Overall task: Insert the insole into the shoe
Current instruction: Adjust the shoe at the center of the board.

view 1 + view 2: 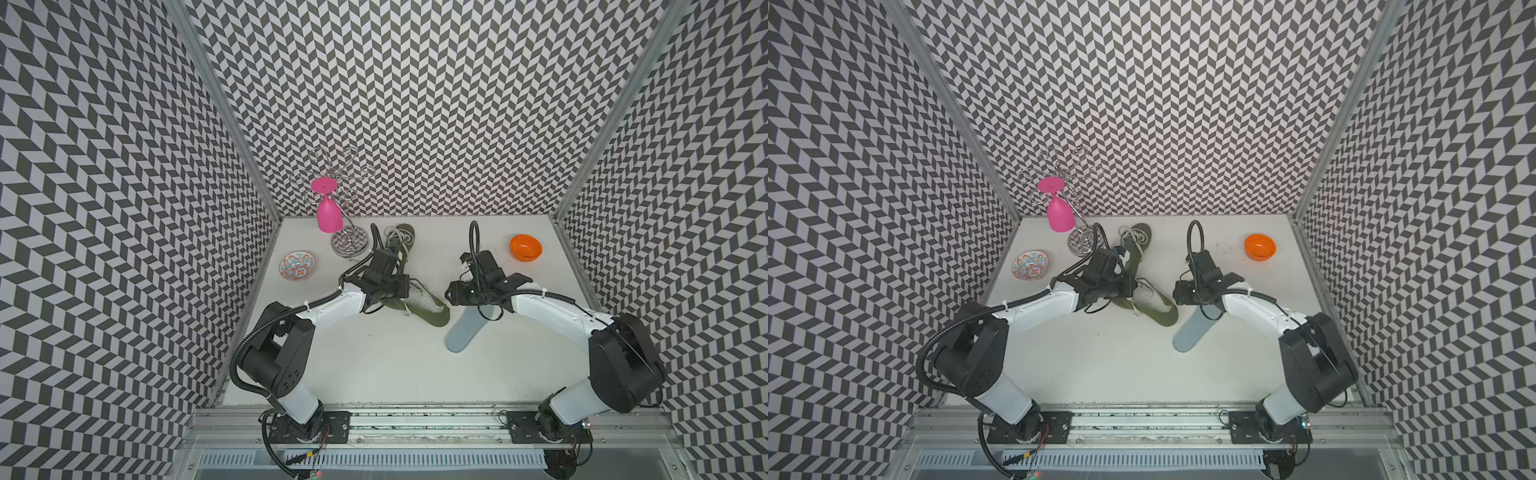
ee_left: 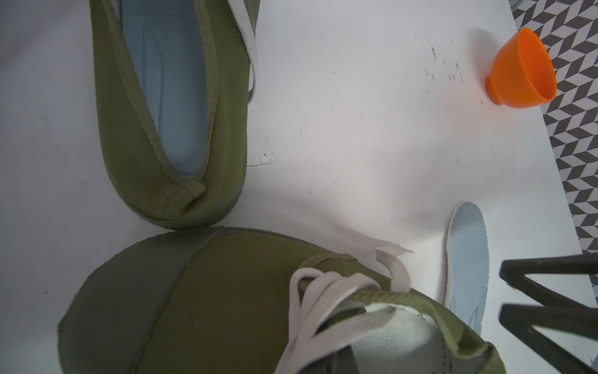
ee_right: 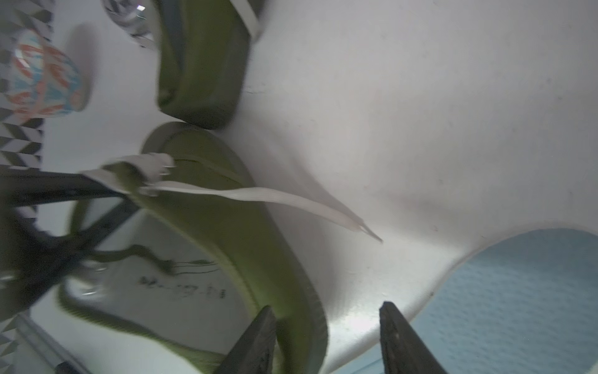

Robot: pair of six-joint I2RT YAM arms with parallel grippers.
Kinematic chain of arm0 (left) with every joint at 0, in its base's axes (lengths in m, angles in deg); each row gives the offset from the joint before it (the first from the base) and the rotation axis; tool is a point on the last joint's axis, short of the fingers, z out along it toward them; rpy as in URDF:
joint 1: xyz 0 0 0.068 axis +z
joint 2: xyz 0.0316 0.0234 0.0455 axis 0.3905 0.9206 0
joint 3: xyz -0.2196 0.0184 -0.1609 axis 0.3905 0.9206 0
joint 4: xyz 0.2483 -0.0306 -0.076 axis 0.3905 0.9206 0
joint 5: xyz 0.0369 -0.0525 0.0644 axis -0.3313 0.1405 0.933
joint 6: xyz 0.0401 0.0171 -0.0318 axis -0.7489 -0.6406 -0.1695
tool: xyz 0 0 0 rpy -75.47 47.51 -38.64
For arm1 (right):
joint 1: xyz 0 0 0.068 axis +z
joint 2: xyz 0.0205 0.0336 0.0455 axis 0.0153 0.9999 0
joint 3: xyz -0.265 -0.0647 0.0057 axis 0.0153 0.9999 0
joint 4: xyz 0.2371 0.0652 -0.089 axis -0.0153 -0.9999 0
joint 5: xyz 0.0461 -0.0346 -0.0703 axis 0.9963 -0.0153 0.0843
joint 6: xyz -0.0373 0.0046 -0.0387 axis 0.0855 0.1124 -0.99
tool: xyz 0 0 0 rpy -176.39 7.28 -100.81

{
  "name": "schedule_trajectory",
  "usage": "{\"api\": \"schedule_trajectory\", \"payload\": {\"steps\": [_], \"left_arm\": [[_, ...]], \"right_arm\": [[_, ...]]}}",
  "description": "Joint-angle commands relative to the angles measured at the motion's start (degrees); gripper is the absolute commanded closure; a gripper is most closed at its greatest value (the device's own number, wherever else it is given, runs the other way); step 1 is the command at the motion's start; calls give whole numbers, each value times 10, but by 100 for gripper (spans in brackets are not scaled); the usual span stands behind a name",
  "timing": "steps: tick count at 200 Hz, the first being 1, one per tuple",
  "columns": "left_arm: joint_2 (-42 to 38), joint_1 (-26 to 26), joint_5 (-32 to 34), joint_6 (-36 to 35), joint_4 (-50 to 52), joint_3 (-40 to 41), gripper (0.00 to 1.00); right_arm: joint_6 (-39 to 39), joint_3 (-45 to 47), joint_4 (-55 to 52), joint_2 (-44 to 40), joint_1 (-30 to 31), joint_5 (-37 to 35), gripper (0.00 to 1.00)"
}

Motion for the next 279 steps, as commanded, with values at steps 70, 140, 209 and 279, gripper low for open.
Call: {"api": "schedule_trajectory", "payload": {"steps": [70, 140, 209, 279], "left_arm": [[-18, -25, 37, 40, -53, -9, 100], [-35, -1, 0, 47, -60, 28, 100], [-55, 16, 27, 135, -132, 127, 100], [-45, 13, 40, 150, -147, 128, 100]], "right_arm": [[9, 54, 25, 71, 26, -72, 46], [-29, 56, 37, 73, -87, -56, 60], [-47, 18, 47, 152, -106, -33, 62], [-68, -8, 28, 144, -127, 5, 67]]}}
